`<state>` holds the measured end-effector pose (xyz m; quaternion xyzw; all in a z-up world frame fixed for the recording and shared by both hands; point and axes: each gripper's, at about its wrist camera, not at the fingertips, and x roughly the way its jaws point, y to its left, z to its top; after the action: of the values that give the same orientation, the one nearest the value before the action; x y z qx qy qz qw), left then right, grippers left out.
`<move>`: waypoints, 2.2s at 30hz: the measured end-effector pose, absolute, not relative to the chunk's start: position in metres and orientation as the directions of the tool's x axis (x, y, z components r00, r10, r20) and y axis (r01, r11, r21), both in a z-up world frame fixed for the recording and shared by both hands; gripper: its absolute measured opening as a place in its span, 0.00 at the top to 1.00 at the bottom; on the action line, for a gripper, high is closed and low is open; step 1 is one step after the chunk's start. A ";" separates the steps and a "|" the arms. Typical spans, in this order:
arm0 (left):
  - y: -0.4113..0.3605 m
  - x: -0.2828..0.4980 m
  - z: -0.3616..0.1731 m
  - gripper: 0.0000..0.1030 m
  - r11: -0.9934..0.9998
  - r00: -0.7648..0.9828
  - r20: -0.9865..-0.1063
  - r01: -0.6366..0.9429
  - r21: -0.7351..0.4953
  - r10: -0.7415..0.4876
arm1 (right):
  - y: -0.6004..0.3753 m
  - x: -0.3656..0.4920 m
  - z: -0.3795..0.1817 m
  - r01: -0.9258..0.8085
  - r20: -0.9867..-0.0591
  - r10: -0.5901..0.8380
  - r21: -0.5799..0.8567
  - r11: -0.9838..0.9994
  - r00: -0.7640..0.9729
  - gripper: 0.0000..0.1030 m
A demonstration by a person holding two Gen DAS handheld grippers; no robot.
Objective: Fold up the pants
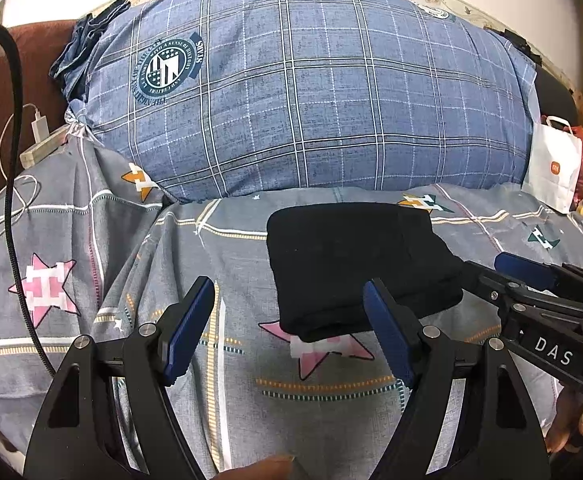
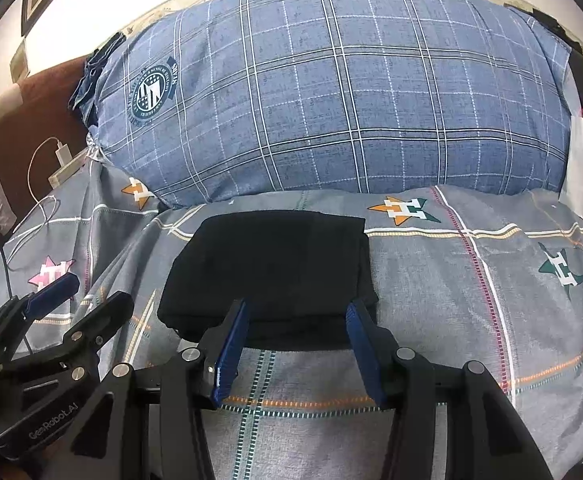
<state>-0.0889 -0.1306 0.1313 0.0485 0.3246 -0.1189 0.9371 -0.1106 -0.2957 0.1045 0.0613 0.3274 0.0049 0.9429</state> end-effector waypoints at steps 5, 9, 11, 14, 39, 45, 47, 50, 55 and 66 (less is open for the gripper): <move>-0.130 -0.089 0.130 0.25 0.966 0.759 -0.622 0.257 0.010 -0.195 | -0.293 -0.111 0.104 0.028 -0.617 0.049 0.116 0.993 0.786 0.52; -0.130 -0.088 0.129 0.25 0.968 0.755 -0.628 0.251 0.008 -0.190 | -0.293 -0.111 0.103 0.021 -0.619 0.060 0.124 0.992 0.783 0.52; -0.130 -0.089 0.128 0.25 0.968 0.754 -0.627 0.251 0.000 -0.195 | -0.292 -0.111 0.102 0.017 -0.619 0.063 0.122 0.992 0.783 0.52; -0.132 -0.089 0.125 0.25 0.967 0.747 -0.635 0.253 0.000 -0.196 | -0.292 -0.112 0.102 0.018 -0.620 0.058 0.116 0.993 0.782 0.52; -0.132 -0.091 0.124 0.25 0.968 0.748 -0.637 0.252 0.012 -0.187 | -0.289 -0.109 0.098 0.008 -0.632 0.069 0.117 0.993 0.772 0.52; -0.134 -0.091 0.122 0.25 0.967 0.743 -0.642 0.256 0.013 -0.188 | -0.291 -0.111 0.098 0.016 -0.628 0.066 0.123 0.992 0.775 0.52; -0.134 -0.091 0.122 0.25 0.966 0.744 -0.641 0.257 0.015 -0.188 | -0.292 -0.110 0.098 0.017 -0.629 0.068 0.128 0.992 0.775 0.52; -0.134 -0.091 0.121 0.25 0.966 0.742 -0.643 0.257 0.014 -0.188 | -0.292 -0.110 0.097 0.014 -0.631 0.069 0.125 0.992 0.772 0.52; -0.134 -0.090 0.119 0.25 0.967 0.738 -0.648 0.256 0.010 -0.189 | -0.290 -0.109 0.095 0.007 -0.637 0.071 0.119 0.993 0.768 0.52; -0.130 -0.097 0.125 0.25 0.968 0.758 -0.625 0.251 0.017 -0.186 | -0.288 -0.112 0.094 0.004 -0.641 0.072 0.117 0.993 0.764 0.52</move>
<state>-0.0971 -0.1300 0.1246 0.0499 0.3277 -0.1166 0.9362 -0.1120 -0.2881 0.0944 0.0556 0.3428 0.0182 0.9376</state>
